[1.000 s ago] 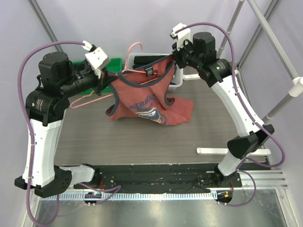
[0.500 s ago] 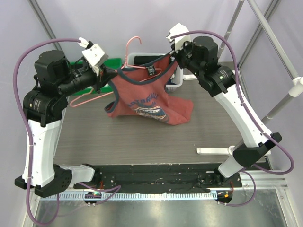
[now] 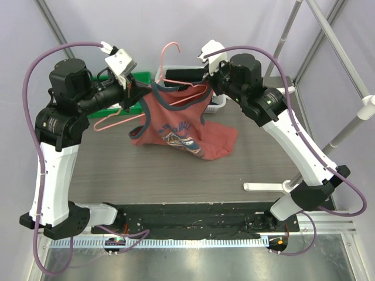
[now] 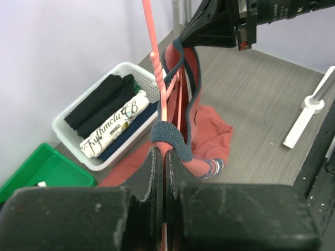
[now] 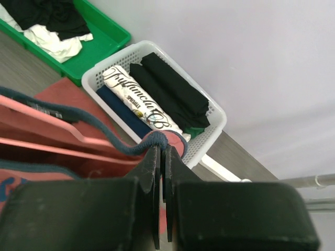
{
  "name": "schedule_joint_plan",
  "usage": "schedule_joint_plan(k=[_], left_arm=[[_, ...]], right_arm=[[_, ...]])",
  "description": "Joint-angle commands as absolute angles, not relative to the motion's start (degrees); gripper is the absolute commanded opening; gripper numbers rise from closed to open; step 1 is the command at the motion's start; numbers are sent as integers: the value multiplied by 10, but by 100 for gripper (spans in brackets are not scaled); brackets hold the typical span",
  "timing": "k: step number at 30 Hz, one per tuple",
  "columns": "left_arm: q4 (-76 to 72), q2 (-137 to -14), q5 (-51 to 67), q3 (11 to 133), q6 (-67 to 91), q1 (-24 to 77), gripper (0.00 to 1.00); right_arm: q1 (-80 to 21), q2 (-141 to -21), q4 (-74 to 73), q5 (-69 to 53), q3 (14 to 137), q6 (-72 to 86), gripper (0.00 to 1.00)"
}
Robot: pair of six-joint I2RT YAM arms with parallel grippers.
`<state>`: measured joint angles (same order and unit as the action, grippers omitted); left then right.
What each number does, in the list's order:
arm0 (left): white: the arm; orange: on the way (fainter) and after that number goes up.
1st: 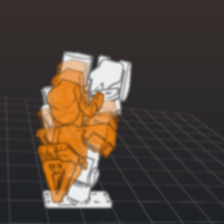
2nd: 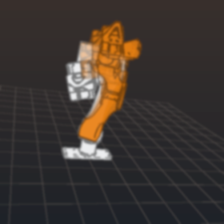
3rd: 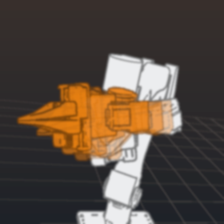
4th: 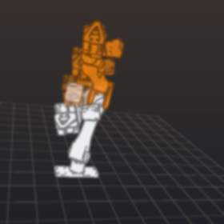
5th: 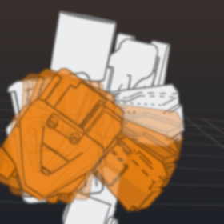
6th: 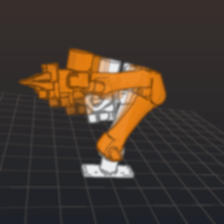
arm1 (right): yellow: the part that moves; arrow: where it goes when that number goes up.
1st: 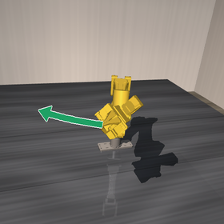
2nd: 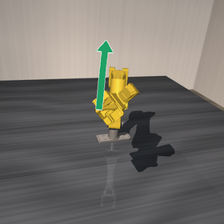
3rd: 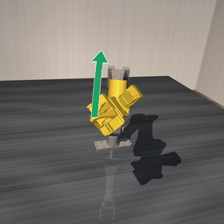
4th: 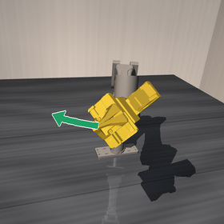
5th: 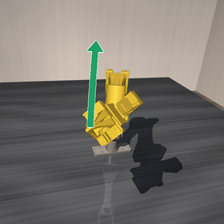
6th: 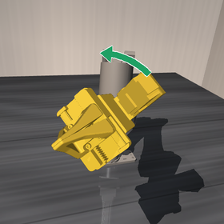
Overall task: Place the tank top on the hanger
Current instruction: Hang the tank top on the hanger.
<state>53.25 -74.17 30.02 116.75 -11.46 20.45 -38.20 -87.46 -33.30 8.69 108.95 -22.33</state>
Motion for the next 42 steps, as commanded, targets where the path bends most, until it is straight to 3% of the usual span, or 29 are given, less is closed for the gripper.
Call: schedule_joint_plan(k=[1, 11, 24, 42], left_arm=[[480, -744, 328, 1170, -98, 218, 0], [458, -780, 319, 1166, -117, 227, 0], [380, -858, 279, 1200, -93, 256, 0], [294, -945, 400, 1283, 37, 267, 0]], right_arm=[[-394, -875, -320, 72, 1132, -200, 1], [-402, -882, -345, 8, 1189, -166, 1], [-409, -894, -333, 43, 1208, -155, 1], [-419, -891, -315, 90, 1168, -192, 1]])
